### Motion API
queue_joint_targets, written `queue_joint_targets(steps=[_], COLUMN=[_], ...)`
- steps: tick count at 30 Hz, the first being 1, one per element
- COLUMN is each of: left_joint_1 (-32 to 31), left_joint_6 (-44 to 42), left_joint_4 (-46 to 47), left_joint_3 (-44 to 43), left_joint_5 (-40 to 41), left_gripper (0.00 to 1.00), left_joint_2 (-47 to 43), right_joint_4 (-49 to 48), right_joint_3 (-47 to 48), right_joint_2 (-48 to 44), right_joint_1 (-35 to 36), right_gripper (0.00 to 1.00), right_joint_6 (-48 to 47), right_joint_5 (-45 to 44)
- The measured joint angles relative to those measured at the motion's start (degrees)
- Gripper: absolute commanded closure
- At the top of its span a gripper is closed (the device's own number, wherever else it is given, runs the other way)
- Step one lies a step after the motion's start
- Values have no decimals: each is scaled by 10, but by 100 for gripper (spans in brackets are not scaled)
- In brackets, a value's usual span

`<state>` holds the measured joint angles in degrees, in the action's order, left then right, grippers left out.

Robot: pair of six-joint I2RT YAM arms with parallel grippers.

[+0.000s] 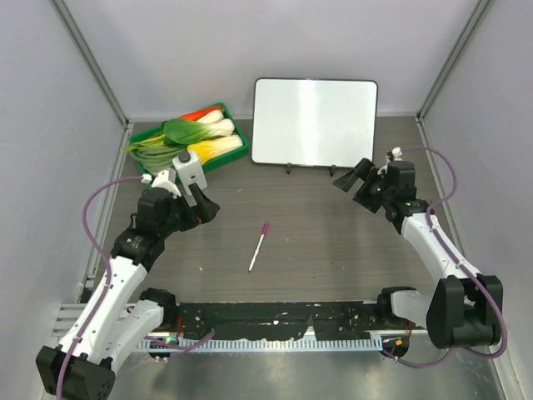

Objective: Write a sentence on the whiteboard
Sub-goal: Pick up the whiteboard marker at the center of the board.

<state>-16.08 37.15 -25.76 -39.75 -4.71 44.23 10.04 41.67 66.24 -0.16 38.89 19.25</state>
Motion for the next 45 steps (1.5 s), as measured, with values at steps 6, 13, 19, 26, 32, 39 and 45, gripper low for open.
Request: queue_joint_targets(steps=[6,13,19,26,32,39,45], left_joint_1=[0,-17,-135,-272,-348,-387,-396], left_joint_6=[-8,-11,4,15,14,12,13], left_joint_4=[-19,-26,-37,-33,-18,3,12], left_joint_3=[0,7,12,-2,-39,-72,-77], left_joint_5=[-11,-25,24,99,140,157,170], left_gripper=[0,0,8,10,26,58,84], left_joint_2=[0,18,71,186,300,403,443], right_joint_4=[-3,-13,-17,-14,-12,-12,-13], right_joint_3=[21,31,29,10,-7,-13,-18], right_joint_2=[23,62,63,59,31,29,29], right_joint_1=[119,179,181,181,181,181,181], right_gripper=[1,1,1,1,0,1,1], right_joint_6=[-10,-16,-17,-20,-21,-21,-23], right_joint_5=[-40,-66,-78,-97,-117,-126,-129])
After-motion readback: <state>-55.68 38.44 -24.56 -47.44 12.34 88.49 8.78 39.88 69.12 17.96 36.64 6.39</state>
